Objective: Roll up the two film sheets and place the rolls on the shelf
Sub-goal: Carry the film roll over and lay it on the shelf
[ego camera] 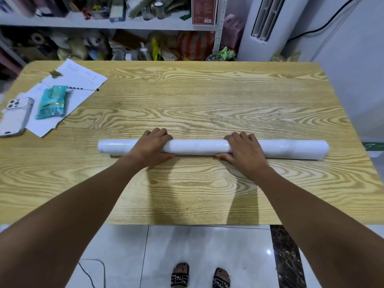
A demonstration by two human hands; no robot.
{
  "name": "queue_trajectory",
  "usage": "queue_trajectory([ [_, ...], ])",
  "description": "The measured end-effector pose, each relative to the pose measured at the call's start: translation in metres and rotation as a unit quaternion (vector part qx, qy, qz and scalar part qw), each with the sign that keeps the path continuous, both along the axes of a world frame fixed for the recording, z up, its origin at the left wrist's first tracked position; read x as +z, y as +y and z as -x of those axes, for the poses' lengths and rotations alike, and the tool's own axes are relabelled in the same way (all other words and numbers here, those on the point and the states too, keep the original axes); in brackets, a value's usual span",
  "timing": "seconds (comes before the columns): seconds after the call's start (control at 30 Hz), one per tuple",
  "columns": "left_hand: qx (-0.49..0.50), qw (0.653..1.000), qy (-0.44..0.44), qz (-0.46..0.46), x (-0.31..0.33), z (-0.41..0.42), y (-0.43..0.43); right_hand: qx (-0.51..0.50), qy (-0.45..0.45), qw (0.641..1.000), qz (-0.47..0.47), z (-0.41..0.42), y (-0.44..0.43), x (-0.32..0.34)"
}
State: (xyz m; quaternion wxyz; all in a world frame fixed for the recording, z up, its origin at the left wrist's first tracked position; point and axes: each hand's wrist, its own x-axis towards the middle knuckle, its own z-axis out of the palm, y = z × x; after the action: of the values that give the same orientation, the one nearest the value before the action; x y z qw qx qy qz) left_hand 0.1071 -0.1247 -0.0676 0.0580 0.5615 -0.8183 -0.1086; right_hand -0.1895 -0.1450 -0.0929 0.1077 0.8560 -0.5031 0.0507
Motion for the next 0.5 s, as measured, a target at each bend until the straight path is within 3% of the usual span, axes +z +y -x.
queue_trajectory([
  [0.27,-0.001,0.999,-0.023,0.026,0.051,-0.007,-0.007,-0.003,0.005,0.998,0.065,-0.007,-0.005,0.051],
  [0.5,-0.016,0.996,-0.028,0.078,0.133,-0.023,-0.007,0.039,-0.011,0.995,0.096,-0.011,-0.013,0.142],
])
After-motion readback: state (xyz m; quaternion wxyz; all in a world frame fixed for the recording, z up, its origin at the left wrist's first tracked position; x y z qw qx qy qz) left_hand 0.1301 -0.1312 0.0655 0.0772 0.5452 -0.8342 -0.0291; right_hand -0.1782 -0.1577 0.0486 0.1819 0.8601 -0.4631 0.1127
